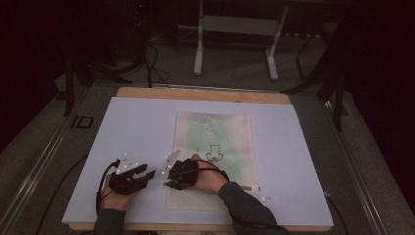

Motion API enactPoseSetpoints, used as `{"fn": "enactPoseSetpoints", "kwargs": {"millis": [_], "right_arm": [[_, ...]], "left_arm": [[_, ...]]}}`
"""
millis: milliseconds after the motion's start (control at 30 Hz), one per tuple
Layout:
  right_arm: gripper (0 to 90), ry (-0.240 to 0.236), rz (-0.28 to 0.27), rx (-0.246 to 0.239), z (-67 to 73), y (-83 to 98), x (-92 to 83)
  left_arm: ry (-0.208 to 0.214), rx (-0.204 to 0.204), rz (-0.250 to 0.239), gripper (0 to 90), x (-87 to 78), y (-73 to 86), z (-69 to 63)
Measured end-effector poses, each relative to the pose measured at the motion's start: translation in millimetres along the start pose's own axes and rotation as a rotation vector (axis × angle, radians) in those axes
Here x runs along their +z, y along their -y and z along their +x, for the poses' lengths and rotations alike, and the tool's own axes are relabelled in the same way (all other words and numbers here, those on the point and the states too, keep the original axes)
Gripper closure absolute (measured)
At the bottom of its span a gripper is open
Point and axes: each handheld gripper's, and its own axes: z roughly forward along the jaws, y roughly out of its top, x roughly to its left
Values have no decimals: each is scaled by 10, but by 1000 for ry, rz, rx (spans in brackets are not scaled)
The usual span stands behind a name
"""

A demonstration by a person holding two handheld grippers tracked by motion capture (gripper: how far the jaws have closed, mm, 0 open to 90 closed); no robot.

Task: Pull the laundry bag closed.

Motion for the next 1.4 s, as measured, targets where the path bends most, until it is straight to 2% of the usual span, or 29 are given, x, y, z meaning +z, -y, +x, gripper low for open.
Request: {"fn": "enactPoseSetpoints", "kwargs": {"millis": [333, 567, 667, 833, 967, 1100, 1233, 1400], "right_arm": [[744, 3, 30, -11, 13, -123, 162], [757, 13, 64, 15, 14, -172, 277], [772, 10, 66, 18, 15, -176, 277], [804, 8, 77, -5, 43, -173, 267], [810, -19, 87, -18, 58, -156, 245], [811, -22, 81, -22, 58, -148, 235], [811, -32, 26, -3, 30, -139, 178], [811, -25, 1, -4, 28, -148, 96]], "left_arm": [[0, -8, -10, 565, -14, 3, 19], [-1, -11, -11, 564, -22, 5, 26], [-1, -11, -12, 564, -22, 5, 25], [-1, -12, -12, 564, -21, 5, 22], [-2, -12, -11, 564, -21, 4, 22], [-1, -11, -12, 564, -21, 4, 22], [-2, -13, -12, 564, -22, 4, 23], [-2, -11, -14, 564, -23, 4, 21]]}}
